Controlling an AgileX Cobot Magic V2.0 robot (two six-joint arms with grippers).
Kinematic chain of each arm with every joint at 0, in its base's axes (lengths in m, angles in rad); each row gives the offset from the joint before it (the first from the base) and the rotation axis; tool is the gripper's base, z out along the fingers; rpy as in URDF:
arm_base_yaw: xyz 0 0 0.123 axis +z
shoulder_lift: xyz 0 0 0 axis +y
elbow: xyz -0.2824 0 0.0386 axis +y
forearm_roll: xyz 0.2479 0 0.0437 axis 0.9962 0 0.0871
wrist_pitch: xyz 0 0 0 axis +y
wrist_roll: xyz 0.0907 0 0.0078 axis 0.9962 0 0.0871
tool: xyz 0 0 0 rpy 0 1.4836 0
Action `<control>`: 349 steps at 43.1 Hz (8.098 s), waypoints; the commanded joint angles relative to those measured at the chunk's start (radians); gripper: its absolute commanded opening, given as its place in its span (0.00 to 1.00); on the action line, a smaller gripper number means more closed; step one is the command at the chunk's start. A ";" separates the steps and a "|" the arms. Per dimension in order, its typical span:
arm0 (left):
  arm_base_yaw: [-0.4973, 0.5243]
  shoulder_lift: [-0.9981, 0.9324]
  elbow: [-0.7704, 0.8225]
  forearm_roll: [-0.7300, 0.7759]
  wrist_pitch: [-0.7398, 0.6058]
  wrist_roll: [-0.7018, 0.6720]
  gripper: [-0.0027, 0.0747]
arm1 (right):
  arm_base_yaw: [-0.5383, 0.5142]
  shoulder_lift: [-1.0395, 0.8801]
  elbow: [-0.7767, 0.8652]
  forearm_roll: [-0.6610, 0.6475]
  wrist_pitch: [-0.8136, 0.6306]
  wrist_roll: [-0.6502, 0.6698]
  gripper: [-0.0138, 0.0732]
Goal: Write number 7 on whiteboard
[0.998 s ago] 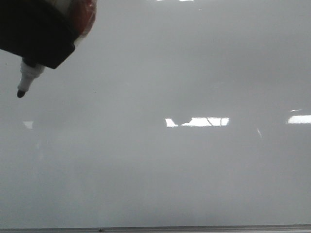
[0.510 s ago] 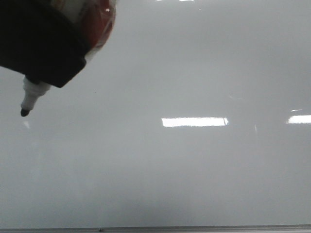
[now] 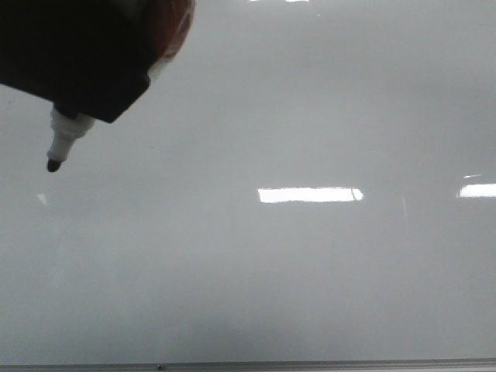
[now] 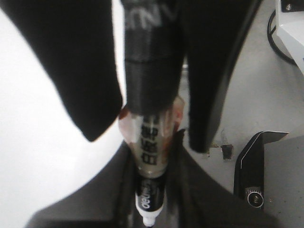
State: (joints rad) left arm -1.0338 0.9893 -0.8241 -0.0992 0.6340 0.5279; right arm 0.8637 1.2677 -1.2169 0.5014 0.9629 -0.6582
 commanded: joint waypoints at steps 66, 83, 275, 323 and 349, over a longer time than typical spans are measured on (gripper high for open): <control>-0.003 -0.674 0.295 0.069 -0.029 -0.384 0.01 | -0.346 -0.420 0.499 0.054 -0.688 0.148 0.08; -0.003 -0.674 0.295 0.074 -0.029 -0.384 0.01 | -0.304 0.051 0.177 0.054 -0.687 0.125 0.08; 0.430 -0.083 0.275 0.222 -0.154 -0.717 0.01 | -0.253 -0.443 0.312 -0.116 -0.324 0.239 0.84; 1.062 0.436 0.271 0.309 -0.784 -0.715 0.01 | -0.713 -0.993 0.825 -0.119 -0.504 0.353 0.08; 1.084 0.518 0.215 0.268 -0.771 -0.715 0.41 | -0.713 -0.993 0.829 -0.119 -0.504 0.353 0.08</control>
State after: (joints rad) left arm 0.0462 1.5278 -0.5723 0.1860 -0.0675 -0.1795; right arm 0.1559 0.2668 -0.3701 0.3693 0.5348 -0.3054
